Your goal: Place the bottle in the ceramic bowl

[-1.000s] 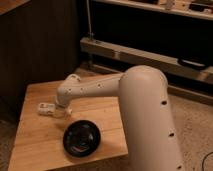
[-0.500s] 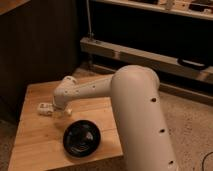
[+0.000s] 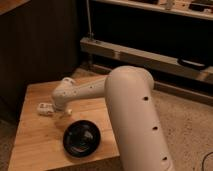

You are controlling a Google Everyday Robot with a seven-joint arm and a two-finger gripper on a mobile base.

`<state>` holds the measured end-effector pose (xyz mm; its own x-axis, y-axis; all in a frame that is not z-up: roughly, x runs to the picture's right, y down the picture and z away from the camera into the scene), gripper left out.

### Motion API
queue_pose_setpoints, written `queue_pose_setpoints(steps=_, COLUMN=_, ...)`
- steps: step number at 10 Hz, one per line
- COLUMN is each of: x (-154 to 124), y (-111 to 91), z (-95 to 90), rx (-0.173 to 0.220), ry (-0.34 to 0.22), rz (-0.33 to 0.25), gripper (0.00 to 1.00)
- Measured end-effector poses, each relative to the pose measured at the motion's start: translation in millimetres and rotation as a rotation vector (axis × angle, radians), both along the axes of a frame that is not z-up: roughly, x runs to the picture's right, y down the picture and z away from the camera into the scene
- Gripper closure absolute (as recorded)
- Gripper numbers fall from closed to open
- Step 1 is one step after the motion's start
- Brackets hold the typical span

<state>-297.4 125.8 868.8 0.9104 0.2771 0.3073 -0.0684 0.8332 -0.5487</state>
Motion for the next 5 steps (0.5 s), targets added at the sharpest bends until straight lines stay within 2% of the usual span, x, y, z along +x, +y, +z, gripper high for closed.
queue_pose_setpoints(steps=1, x=1, y=1, z=2.4, rx=-0.008, ry=0.003, rz=-0.002, gripper=0.37)
queue_pose_setpoints(steps=2, x=2, y=2, z=7.1, rx=-0.026, ry=0.002, rz=-0.006, gripper=0.45)
queue_pose_setpoints(steps=3, x=4, y=3, z=12.0, rx=-0.066, ry=-0.031, rz=-0.012, gripper=0.58)
queue_pose_setpoints(steps=4, x=5, y=3, z=13.2, rx=-0.086, ry=-0.049, rz=-0.016, gripper=0.67)
queue_pose_setpoints(steps=5, x=5, y=0, z=10.3, rx=-0.082, ry=-0.067, rz=-0.019, gripper=0.78)
